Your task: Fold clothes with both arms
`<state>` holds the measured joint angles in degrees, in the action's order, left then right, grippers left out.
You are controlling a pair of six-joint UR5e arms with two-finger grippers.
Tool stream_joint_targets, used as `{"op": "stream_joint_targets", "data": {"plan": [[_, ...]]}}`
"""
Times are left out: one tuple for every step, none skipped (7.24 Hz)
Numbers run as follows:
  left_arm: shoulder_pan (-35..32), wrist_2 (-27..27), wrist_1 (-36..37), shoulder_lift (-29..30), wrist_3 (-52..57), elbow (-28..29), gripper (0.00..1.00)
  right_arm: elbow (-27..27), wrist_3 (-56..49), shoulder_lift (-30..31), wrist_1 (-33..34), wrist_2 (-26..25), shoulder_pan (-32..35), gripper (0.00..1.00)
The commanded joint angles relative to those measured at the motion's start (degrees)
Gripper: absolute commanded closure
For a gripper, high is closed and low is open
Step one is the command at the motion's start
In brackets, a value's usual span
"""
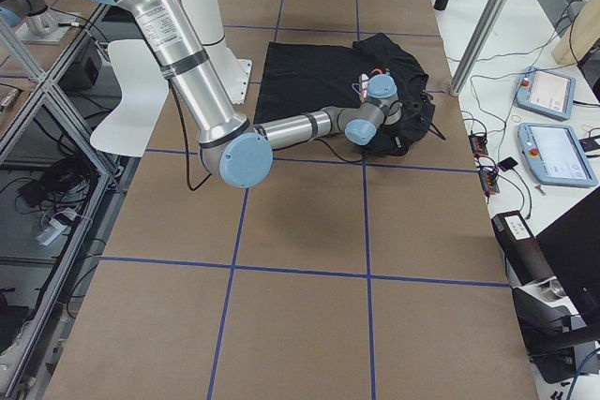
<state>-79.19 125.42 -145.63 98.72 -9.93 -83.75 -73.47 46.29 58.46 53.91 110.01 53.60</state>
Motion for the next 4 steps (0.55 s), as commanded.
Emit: {"op": "stream_joint_targets", "data": {"plan": [[0.0, 0.0, 0.0, 0.1, 0.0, 0.1, 0.0, -5.2, 8.2, -6.3, 12.7, -4.4, -3.0, 1.0], [0.0, 0.0, 0.0, 0.2, 0.0, 0.0, 0.0, -4.4, 12.6, -10.0, 15.2, -9.8, -6.6, 1.0], [0.1, 0.0, 0.0, 0.2, 0.0, 0.0, 0.0, -2.1, 16.6, -13.5, 16.0, -12.9, -9.3, 1.0], [0.2, 0.0, 0.0, 0.3, 0.0, 0.1, 0.0, 2.3, 18.8, -17.7, 16.0, -15.2, -11.4, 1.0]]}}
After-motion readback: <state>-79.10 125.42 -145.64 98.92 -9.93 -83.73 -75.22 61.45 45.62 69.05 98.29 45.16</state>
